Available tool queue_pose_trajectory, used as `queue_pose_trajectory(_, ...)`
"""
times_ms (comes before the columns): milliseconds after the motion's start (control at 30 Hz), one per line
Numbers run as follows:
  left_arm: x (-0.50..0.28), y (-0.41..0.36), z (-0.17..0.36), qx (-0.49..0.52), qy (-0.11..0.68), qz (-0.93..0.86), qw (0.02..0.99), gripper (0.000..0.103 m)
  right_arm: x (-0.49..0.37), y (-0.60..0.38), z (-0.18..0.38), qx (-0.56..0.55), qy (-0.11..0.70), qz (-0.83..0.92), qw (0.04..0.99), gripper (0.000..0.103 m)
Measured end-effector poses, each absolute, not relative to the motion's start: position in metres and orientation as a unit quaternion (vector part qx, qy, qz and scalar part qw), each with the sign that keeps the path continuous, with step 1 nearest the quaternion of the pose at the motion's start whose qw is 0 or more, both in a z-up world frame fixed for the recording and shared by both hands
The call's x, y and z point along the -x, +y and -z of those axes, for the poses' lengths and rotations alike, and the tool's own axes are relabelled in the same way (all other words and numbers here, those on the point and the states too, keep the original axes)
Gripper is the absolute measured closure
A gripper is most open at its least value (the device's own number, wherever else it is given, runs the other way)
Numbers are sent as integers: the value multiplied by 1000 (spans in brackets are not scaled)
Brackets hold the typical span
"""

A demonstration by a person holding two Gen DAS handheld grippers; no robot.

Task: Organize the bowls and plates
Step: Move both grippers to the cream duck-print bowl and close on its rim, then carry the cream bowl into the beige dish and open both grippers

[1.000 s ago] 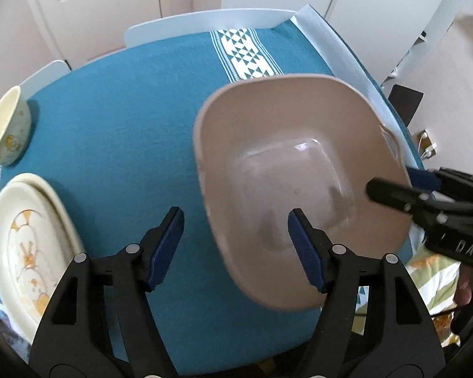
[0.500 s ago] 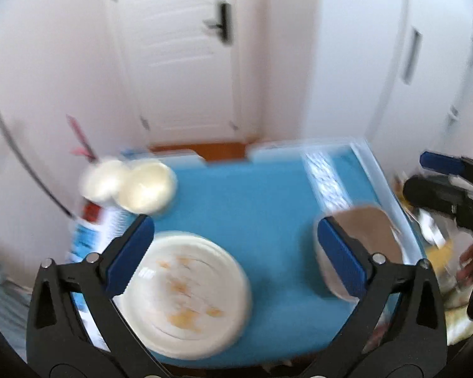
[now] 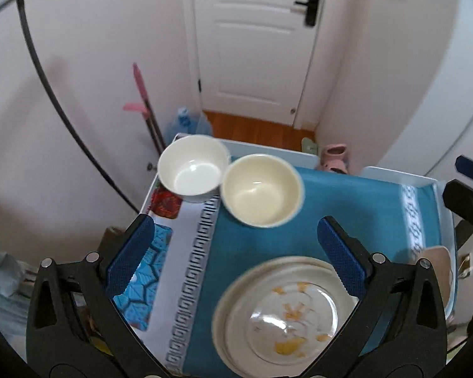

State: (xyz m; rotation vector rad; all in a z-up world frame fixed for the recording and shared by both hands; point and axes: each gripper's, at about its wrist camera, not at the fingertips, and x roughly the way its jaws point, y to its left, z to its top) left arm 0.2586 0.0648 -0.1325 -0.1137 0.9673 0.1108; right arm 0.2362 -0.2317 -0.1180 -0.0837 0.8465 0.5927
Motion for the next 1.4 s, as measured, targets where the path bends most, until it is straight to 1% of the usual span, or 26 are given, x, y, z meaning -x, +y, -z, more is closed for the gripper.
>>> queue_pose_trajectory(167,-294,110,175,151,505,-26,850,2,-288,-187,170,38,478,-268,835,1)
queue_pose_trajectory(233,-307,121,198,183,525,-17,831,7,-303,-174,194,27,509,-263,819,2)
queue_pose_trajectory(267,-310,121,208,190,533,-15,824,16,-312,-168,208,16,527,-260,809,4)
queue_pose_trajectory(300,-316,123,221,199,546,-10,814,25,-317,-164,219,9,540,-260,801,12)
queue_pose_trajectory(333,-321,126,230,205,555,-7,806,29,-323,-159,232,6,555,-258,791,17)
queue_pose_trajectory(367,-327,128,243,216,567,0,795,36,-326,-157,239,5,564,-255,785,27)
queue_pose_trajectory(400,-330,128,251,224,574,4,788,43,-329,-153,249,4,575,-252,778,35)
queue_pose_trajectory(467,-337,129,264,233,583,13,778,51,-334,-150,260,2,587,-247,771,39)
queue_pose_trajectory(567,-340,123,274,235,586,21,776,52,-338,-146,271,-1,599,-242,764,43)
queue_pose_trajectory(633,-343,121,279,240,585,26,774,55,-340,-142,276,0,604,-242,760,46)
queue_pose_trajectory(667,-345,120,280,241,586,28,773,61,-341,-141,278,1,606,-242,758,49)
queue_pose_trajectory(700,-347,118,282,241,587,30,772,69,-343,-141,281,0,608,-241,756,52)
queue_pose_trajectory(733,-349,117,284,241,588,32,771,72,-344,-141,282,0,611,-241,754,54)
queue_pose_trajectory(800,-353,116,284,243,587,37,771,81,-347,-140,289,-6,617,-247,747,67)
queue_pose_trajectory(867,-354,112,282,236,583,41,776,86,-347,-137,290,-8,618,-254,744,72)
queue_pose_trajectory(900,-355,110,281,229,583,40,779,86,-346,-135,290,-8,618,-260,742,79)
queue_pose_trajectory(967,-357,108,278,219,583,38,782,87,-344,-131,289,-7,618,-264,741,86)
queue_pose_trajectory(1233,-359,93,271,183,584,34,791,87,-339,-133,285,-3,611,-260,748,86)
queue_pose_trajectory(1400,-356,89,257,165,575,39,800,87,-337,-136,276,-6,602,-257,756,86)
